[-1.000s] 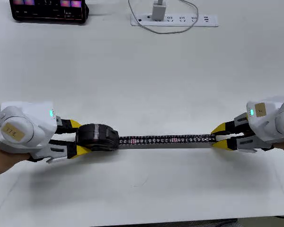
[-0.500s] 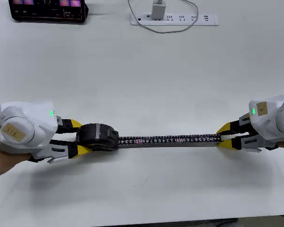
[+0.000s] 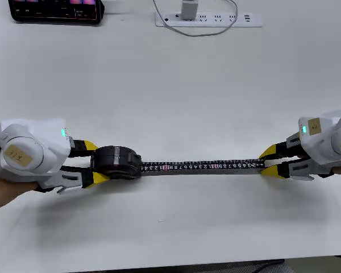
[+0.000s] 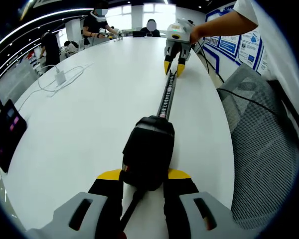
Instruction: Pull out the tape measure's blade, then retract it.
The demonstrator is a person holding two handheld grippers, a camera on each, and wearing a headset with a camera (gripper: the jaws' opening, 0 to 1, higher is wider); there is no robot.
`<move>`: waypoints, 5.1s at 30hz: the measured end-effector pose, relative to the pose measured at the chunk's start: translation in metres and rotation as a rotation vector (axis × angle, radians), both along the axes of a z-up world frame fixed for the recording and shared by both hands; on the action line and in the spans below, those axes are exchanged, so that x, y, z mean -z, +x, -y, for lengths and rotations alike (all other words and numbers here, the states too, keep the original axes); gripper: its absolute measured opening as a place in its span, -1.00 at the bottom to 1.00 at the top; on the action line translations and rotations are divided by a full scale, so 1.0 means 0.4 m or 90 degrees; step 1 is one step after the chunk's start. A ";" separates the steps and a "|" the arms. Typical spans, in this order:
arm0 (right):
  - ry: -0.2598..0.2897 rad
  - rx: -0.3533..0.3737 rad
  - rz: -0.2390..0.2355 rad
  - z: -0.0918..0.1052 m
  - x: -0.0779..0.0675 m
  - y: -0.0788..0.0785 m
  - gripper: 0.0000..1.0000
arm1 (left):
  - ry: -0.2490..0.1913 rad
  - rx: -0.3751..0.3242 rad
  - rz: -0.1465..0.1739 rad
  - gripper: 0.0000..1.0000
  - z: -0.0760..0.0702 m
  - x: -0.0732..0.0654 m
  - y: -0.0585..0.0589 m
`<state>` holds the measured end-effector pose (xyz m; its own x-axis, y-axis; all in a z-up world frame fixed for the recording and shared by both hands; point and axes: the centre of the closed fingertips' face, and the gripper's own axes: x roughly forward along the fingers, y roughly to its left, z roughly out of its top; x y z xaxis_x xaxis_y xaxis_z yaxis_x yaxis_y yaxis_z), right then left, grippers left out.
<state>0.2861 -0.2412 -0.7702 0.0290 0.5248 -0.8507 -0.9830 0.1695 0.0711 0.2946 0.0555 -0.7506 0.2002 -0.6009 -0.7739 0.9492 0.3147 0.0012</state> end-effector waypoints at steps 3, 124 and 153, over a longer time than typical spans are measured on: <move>0.003 -0.001 0.001 -0.001 -0.003 -0.002 -0.61 | 0.007 0.003 0.011 -0.46 0.002 -0.001 -0.001; 0.169 0.332 0.082 -0.090 -0.092 -0.126 0.98 | -0.139 -0.314 0.057 0.95 -0.099 -0.099 -0.155; 0.162 0.327 0.082 -0.093 -0.098 -0.138 0.98 | -0.143 -0.319 0.060 0.95 -0.105 -0.106 -0.149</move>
